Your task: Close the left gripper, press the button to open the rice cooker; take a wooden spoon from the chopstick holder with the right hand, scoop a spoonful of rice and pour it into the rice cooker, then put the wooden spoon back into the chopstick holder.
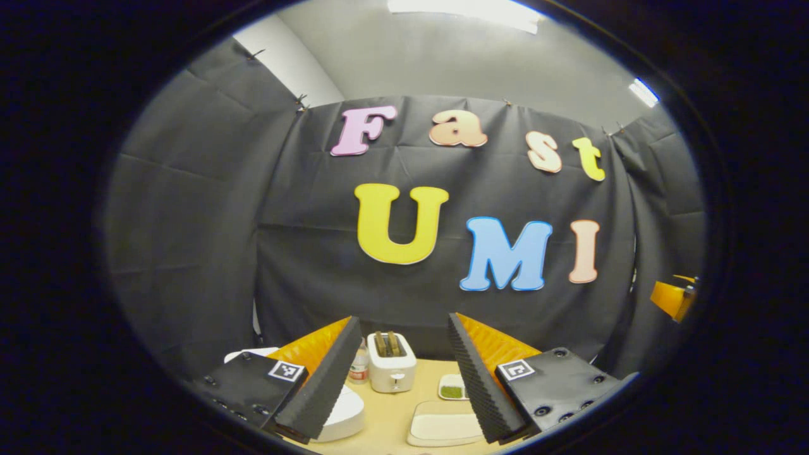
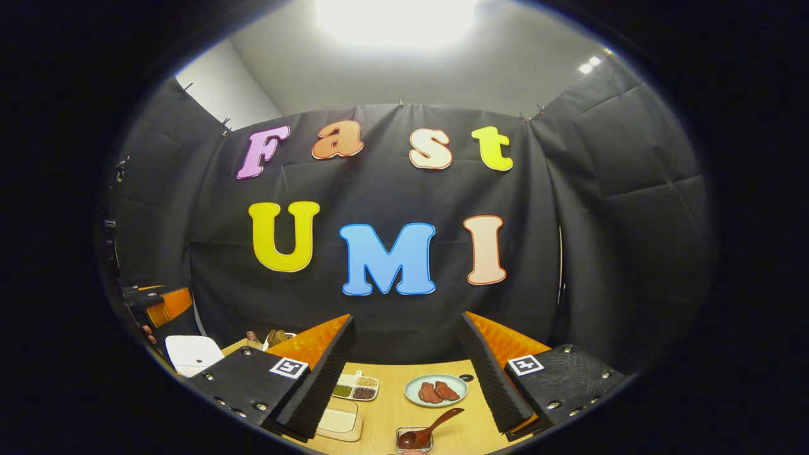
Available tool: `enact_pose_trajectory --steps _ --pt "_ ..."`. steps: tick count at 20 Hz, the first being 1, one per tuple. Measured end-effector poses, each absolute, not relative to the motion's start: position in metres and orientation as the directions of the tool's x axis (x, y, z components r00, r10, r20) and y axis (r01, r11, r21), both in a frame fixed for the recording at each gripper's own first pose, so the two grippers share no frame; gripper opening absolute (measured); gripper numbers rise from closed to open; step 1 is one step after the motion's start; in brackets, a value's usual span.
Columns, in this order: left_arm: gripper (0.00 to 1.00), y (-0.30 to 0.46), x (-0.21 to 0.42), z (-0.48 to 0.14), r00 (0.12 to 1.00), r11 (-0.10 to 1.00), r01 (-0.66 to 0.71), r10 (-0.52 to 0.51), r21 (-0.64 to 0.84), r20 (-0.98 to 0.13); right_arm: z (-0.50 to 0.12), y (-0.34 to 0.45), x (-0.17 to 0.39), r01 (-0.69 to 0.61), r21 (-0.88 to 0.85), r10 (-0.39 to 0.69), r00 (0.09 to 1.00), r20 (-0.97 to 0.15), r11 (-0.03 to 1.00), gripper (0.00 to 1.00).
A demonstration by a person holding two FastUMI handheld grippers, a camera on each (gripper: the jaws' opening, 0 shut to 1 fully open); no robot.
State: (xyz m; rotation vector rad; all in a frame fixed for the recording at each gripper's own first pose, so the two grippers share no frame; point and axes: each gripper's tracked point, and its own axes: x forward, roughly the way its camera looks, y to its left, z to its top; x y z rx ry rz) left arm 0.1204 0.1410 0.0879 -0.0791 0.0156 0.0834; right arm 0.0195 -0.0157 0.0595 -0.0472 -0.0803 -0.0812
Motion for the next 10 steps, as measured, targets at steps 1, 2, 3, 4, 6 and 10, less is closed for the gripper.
enact_pose_trajectory --steps 1,2,3,4,6,10 --pt "0.95 0.132 0.117 0.088 0.997 0.994 -0.075 0.074 -0.077 -0.018 0.065 -0.021 0.018 0.081 -0.054 -0.076 0.992 0.100 0.995 0.99" --pt "0.99 0.125 0.114 0.093 0.997 0.995 -0.075 0.075 -0.071 -0.012 0.068 -0.026 0.017 0.071 -0.063 -0.063 0.992 0.112 0.995 0.99" --pt "0.99 0.120 0.109 0.096 0.996 0.994 -0.087 0.087 -0.063 0.000 0.069 -0.028 0.016 0.057 -0.066 -0.049 0.992 0.114 0.996 0.99" --pt "0.95 0.110 0.103 0.099 0.996 0.995 -0.086 0.086 -0.059 0.007 0.065 -0.033 0.016 0.041 -0.063 -0.035 0.994 0.099 0.997 0.99" --pt "0.99 0.089 0.093 0.104 0.997 0.996 -0.078 0.079 -0.049 0.017 0.057 -0.038 0.014 0.008 -0.040 -0.005 0.997 0.071 0.999 0.99" --pt "0.95 0.056 0.078 0.114 0.995 0.996 -0.085 0.085 -0.004 0.047 0.046 -0.058 0.019 -0.010 0.003 0.010 0.999 0.046 1.000 0.99"
